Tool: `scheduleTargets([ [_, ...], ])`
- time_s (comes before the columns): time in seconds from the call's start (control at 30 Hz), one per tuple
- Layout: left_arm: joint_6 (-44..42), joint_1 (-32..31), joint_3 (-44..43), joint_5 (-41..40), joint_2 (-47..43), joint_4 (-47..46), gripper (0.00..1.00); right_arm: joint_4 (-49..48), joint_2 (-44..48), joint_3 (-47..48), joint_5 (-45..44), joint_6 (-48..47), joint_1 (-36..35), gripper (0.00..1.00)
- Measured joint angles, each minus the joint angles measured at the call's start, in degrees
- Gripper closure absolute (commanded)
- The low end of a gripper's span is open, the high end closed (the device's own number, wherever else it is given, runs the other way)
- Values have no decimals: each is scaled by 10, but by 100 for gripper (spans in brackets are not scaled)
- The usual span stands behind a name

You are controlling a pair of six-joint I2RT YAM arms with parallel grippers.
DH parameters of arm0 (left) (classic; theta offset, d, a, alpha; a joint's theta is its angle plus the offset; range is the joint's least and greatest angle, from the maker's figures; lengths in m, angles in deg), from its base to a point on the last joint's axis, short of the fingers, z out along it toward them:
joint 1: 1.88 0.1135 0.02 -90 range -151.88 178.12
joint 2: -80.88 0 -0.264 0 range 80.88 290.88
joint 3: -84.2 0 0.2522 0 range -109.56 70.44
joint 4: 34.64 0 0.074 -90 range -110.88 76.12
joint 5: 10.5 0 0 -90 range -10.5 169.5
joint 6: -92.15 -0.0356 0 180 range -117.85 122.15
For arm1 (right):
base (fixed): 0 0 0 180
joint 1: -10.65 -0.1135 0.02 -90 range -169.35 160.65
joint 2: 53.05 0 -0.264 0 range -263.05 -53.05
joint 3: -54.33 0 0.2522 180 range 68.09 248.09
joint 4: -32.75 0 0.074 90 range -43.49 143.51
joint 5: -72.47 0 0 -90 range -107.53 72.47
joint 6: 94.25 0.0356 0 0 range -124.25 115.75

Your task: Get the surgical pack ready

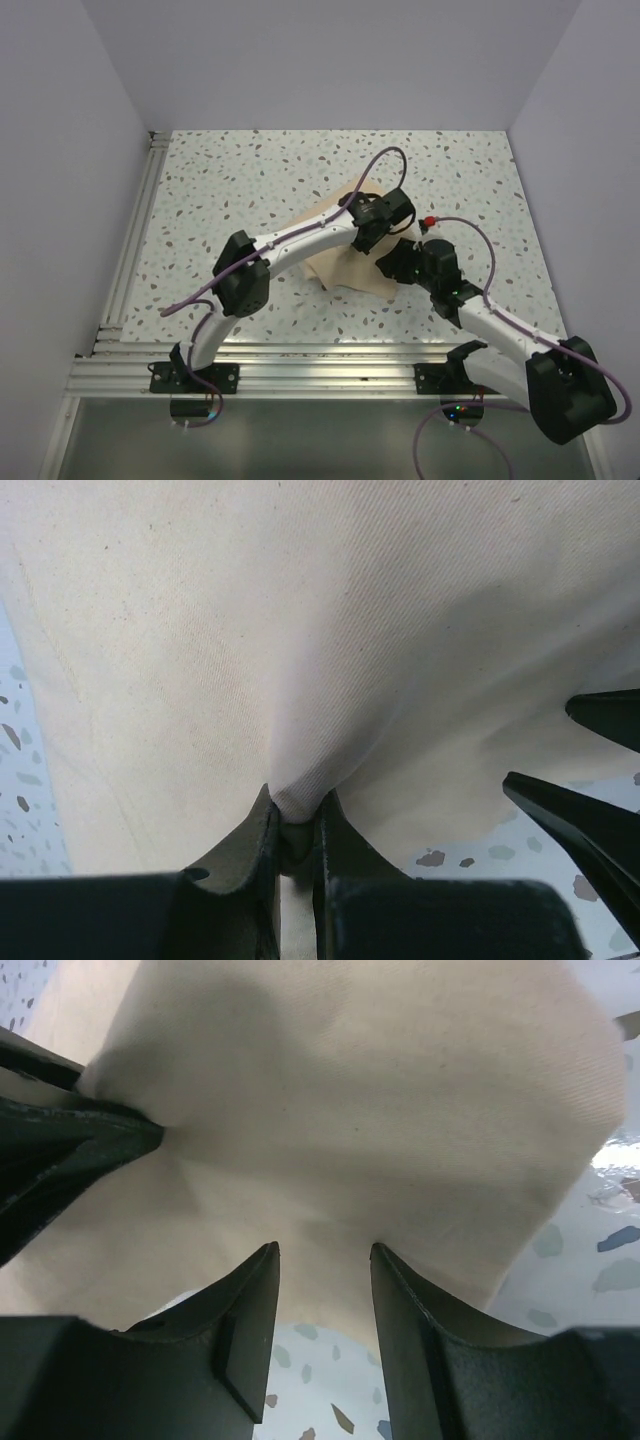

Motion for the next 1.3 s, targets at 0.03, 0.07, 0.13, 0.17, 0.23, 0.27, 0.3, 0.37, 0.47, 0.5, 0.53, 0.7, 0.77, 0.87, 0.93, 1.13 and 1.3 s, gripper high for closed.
scheduleTargets([
  [0.03,0,0,-11,-1,2,10,100,-5,-3,0,-3,3,-8,58],
  [0.07,0,0,-20,-2,4,18,100,-8,-7,0,-8,5,-13,60],
  [0.13,1,0,-38,-2,7,36,100,-10,-15,-2,-19,11,-15,62],
  [0.17,1,0,-44,-2,8,41,100,-12,-19,-3,-28,14,-15,62],
  [0.23,4,0,-53,-2,9,49,100,-14,-27,-7,-37,19,-15,63],
  [0.27,4,0,-54,-2,9,52,100,-16,-31,-9,-42,21,-15,64],
  [0.3,5,0,-55,-1,9,55,100,-19,-37,-10,-45,23,-15,65],
  [0.37,4,0,-55,5,9,59,100,-34,-53,-11,-49,26,-15,67],
  [0.47,4,0,-55,15,9,62,100,-61,-75,-13,-54,31,-15,70],
  [0.5,5,0,-56,21,9,61,100,-73,-83,-14,-56,34,-15,71],
  [0.53,5,0,-57,25,9,62,100,-85,-90,-15,-57,36,-15,74],
  [0.7,5,0,-61,41,8,65,100,-155,-136,-19,-57,53,-15,78],
  [0.77,5,1,-61,45,8,65,100,-176,-155,-19,-57,61,-15,80],
  [0.87,4,1,-61,49,8,65,100,-206,-182,-19,-62,72,-23,84],
  [0.93,4,1,-63,51,8,64,100,-229,-201,-19,-68,80,-35,87],
  [1.13,5,1,-64,57,8,64,100,-337,-285,-23,-94,111,-83,95],
  [1.3,9,3,-67,57,7,63,100,-437,-336,-29,-133,125,-116,99],
])
